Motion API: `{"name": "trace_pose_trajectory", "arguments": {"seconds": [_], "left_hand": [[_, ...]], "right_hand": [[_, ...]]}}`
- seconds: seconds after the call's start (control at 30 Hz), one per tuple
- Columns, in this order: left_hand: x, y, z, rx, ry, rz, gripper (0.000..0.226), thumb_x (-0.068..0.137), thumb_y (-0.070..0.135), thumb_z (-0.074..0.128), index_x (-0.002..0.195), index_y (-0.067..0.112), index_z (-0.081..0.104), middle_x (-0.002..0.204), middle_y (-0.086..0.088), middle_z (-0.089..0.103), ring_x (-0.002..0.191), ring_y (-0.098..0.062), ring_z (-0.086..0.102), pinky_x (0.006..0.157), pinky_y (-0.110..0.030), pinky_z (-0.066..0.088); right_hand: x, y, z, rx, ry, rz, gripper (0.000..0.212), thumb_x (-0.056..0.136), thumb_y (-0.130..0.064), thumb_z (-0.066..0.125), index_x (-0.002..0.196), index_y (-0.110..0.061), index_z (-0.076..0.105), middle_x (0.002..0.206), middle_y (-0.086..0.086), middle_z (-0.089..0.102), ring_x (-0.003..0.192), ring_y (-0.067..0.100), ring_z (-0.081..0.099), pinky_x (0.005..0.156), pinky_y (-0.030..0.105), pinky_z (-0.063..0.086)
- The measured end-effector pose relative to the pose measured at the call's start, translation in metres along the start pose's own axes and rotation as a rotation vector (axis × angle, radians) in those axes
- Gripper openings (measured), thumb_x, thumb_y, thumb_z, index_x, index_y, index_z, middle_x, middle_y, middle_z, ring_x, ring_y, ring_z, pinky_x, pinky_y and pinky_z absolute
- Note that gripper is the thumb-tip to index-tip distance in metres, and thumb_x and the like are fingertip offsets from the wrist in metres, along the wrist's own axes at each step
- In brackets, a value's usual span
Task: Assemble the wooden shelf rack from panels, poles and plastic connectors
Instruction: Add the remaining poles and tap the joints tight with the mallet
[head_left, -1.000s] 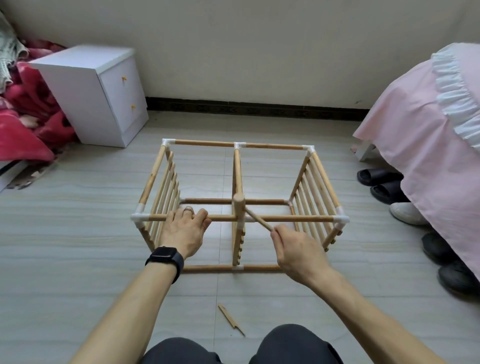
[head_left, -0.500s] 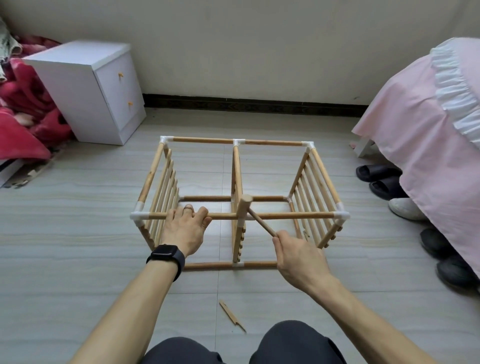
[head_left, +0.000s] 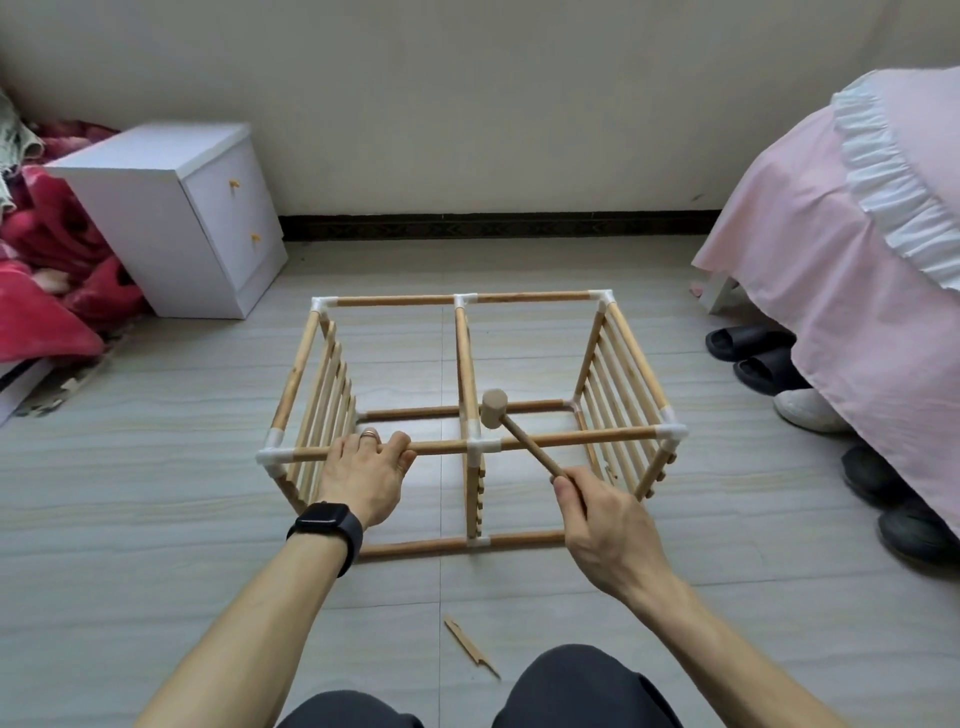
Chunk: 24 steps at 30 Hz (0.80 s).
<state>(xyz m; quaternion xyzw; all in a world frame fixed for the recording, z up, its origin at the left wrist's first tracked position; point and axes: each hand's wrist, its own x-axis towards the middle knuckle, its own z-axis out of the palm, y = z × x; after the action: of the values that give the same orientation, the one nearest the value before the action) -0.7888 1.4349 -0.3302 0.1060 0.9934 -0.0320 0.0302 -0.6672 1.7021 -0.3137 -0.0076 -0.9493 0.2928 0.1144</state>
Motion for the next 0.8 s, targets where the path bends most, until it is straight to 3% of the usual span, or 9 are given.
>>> {"name": "trace_pose_trajectory", "arguments": {"seconds": [0.1,0.17,0.33,0.47,0.57,0.6,0.7,0.73,0.8], "left_hand": [[0.010,-0.002,-0.019,0.017,-0.167,0.017,0.042,0.107,0.050,0.019,0.142,0.035,0.036,0.125,-0.006,0.057,0.113,-0.025,0.053,0.100,-0.042,0.043],[0.021,0.004,-0.039,0.053,-0.288,0.021,0.050,0.104,0.051,0.033,0.152,0.037,0.026,0.135,-0.006,0.055,0.119,-0.025,0.054,0.097,-0.043,0.050],[0.035,0.072,-0.064,-0.029,-0.210,0.194,0.076,0.097,0.044,0.054,0.157,0.036,0.007,0.105,-0.001,0.060,0.085,-0.022,0.062,0.074,-0.037,0.058],[0.019,0.115,-0.032,0.054,-0.172,0.110,0.055,0.100,0.047,0.048,0.148,0.030,0.028,0.134,-0.013,0.051,0.119,-0.031,0.052,0.097,-0.043,0.043],[0.008,0.119,-0.009,0.145,-0.034,0.048,0.046,0.101,0.041,0.046,0.142,0.027,0.029,0.134,-0.013,0.047,0.121,-0.029,0.046,0.104,-0.042,0.035],[0.008,0.117,-0.008,0.155,-0.009,0.050,0.045,0.101,0.038,0.046,0.141,0.027,0.028,0.133,-0.012,0.046,0.120,-0.028,0.045,0.104,-0.042,0.035],[0.012,0.113,-0.007,0.132,-0.015,0.048,0.046,0.099,0.034,0.050,0.140,0.028,0.028,0.133,-0.011,0.046,0.120,-0.027,0.045,0.103,-0.041,0.034],[0.012,0.114,-0.006,0.125,-0.019,0.043,0.047,0.099,0.033,0.051,0.139,0.029,0.028,0.132,-0.010,0.046,0.120,-0.027,0.045,0.103,-0.041,0.034],[0.013,0.116,-0.006,0.119,-0.016,0.037,0.048,0.097,0.030,0.052,0.138,0.028,0.029,0.130,-0.010,0.047,0.118,-0.027,0.045,0.103,-0.041,0.035]], "right_hand": [[-0.017,0.022,-0.012,0.056,0.021,0.124,0.021,0.107,-0.037,0.041,0.094,-0.032,0.057,0.062,-0.007,0.058,0.058,0.009,0.057,0.052,0.024,0.036],[-0.030,0.041,-0.021,0.054,0.054,0.218,0.021,0.106,-0.035,0.043,0.091,-0.031,0.058,0.061,-0.005,0.060,0.057,0.011,0.058,0.052,0.028,0.038],[-0.046,0.077,-0.051,0.054,0.124,0.426,0.023,0.107,-0.031,0.041,0.100,-0.025,0.062,0.067,-0.006,0.062,0.067,0.013,0.058,0.058,0.033,0.039],[-0.037,0.089,-0.076,0.070,0.307,0.446,0.024,0.107,-0.030,0.040,0.107,-0.020,0.062,0.078,-0.007,0.065,0.074,0.021,0.060,0.064,0.037,0.038],[-0.029,0.092,-0.084,0.088,0.489,0.396,0.025,0.108,-0.028,0.038,0.111,-0.019,0.061,0.090,-0.006,0.065,0.080,0.021,0.057,0.071,0.036,0.039],[-0.027,0.094,-0.085,0.037,0.445,0.401,0.027,0.108,-0.029,0.036,0.112,-0.018,0.060,0.092,-0.002,0.067,0.080,0.024,0.057,0.071,0.037,0.039],[-0.023,0.108,-0.083,-0.227,0.060,0.587,0.035,0.108,-0.037,0.029,0.113,-0.020,0.059,0.099,0.008,0.068,0.085,0.031,0.052,0.072,0.040,0.038],[-0.023,0.109,-0.083,-0.220,0.057,0.578,0.035,0.107,-0.038,0.030,0.112,-0.021,0.059,0.096,0.007,0.067,0.083,0.030,0.052,0.072,0.040,0.038],[-0.024,0.105,-0.081,-0.086,0.252,0.490,0.030,0.107,-0.034,0.035,0.109,-0.020,0.061,0.086,0.001,0.065,0.079,0.029,0.056,0.068,0.040,0.038]]}}
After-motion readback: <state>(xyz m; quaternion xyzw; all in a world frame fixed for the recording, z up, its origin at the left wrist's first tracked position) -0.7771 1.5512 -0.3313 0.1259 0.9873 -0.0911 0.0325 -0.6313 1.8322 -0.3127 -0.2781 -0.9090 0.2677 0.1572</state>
